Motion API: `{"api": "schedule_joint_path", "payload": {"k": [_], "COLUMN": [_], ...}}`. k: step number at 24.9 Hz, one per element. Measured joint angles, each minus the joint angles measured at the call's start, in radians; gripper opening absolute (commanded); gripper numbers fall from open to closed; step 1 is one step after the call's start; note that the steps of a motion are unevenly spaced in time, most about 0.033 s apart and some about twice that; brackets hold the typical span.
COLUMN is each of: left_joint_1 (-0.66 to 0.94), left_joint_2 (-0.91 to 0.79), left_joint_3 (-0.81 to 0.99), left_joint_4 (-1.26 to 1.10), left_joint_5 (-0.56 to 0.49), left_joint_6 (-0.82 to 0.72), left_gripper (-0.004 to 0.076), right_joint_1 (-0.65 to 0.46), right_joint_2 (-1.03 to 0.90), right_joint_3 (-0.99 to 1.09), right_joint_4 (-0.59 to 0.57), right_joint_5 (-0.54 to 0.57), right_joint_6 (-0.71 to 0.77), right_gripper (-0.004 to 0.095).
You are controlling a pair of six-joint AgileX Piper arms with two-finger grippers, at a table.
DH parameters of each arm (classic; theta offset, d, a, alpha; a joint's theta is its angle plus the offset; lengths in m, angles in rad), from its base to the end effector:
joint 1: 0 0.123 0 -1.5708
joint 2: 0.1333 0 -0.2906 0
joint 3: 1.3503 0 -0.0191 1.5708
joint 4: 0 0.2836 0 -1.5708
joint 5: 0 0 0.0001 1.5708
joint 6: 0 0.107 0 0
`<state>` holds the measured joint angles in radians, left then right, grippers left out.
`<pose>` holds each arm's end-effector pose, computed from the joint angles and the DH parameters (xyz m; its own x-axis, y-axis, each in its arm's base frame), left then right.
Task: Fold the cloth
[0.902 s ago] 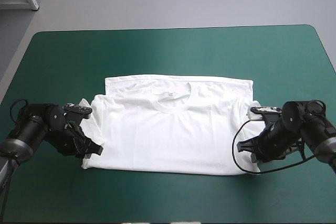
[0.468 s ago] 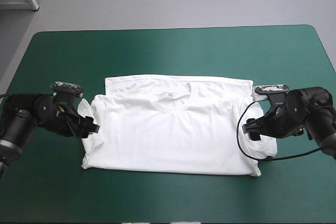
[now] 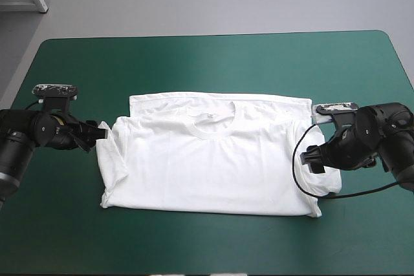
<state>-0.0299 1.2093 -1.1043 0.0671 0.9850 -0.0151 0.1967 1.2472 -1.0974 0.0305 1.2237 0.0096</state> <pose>0.2757 -0.0023 0.3301 -0.8418 0.0472 -0.5376 0.0183 0.9981 0.0589 0.2536 0.0537 0.3070 -0.9451 -0.1680 -0.2802 -0.1844 0.9823 0.0331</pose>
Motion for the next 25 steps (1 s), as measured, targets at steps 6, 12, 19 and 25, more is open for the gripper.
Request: {"api": "schedule_joint_path", "payload": {"k": [6,12,19,25], "left_joint_1": [0.107,0.121,0.122,0.122], "left_joint_2": [0.178,0.413,0.483,0.487], "left_joint_3": [0.012,0.012,0.001,0.0], "left_joint_4": [-0.117,-0.156,-0.158,-0.186], "left_joint_5": [-0.156,-0.216,-0.231,-0.244], "left_joint_6": [0.021,0.044,0.047,0.093], "left_gripper": [0.0504,0.0502,0.0117,-0.0005], "right_joint_1": [0.0,0.0,0.0,0.0], "right_joint_2": [0.0,0.0,0.0,0.0], "right_joint_3": [0.0,0.0,0.0,0.0], "right_joint_4": [0.017,0.019,0.019,0.019], "right_joint_5": [0.004,0.007,0.007,0.007], "right_joint_6": [0.0,0.003,0.003,0.003], "right_gripper": [0.0691,0.0691,0.0691,0.0691]}}
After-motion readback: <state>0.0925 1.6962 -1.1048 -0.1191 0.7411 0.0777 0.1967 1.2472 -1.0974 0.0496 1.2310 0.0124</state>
